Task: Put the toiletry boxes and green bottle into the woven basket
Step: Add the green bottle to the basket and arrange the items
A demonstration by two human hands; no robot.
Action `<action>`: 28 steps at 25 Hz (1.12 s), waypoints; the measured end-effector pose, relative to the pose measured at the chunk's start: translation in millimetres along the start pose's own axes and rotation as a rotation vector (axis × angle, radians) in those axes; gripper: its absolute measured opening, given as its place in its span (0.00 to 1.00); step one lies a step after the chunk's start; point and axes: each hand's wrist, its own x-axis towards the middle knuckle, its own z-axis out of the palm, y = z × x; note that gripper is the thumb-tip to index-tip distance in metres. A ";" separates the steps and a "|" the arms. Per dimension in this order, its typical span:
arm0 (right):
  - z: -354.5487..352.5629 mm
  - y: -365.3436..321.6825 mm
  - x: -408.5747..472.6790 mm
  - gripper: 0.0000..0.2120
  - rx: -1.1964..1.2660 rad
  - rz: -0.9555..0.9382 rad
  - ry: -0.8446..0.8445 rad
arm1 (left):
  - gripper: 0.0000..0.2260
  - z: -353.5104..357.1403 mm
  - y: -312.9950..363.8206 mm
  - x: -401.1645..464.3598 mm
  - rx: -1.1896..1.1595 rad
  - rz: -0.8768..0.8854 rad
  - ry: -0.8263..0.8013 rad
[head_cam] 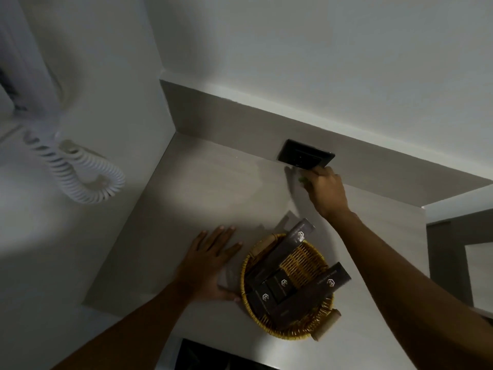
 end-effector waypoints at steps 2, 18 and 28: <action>-21.9 -0.3 -40.5 0.12 0.200 -0.005 0.112 | 0.54 -1.5 0.7 0.0 -0.007 0.014 0.018; 22.5 -55.8 -171.8 0.11 0.293 0.279 -0.231 | 0.53 -1.7 0.0 -0.8 0.000 0.037 0.074; -7.2 -76.4 -258.1 0.14 0.717 0.800 0.378 | 0.54 -16.9 8.0 -0.8 -0.051 0.035 0.057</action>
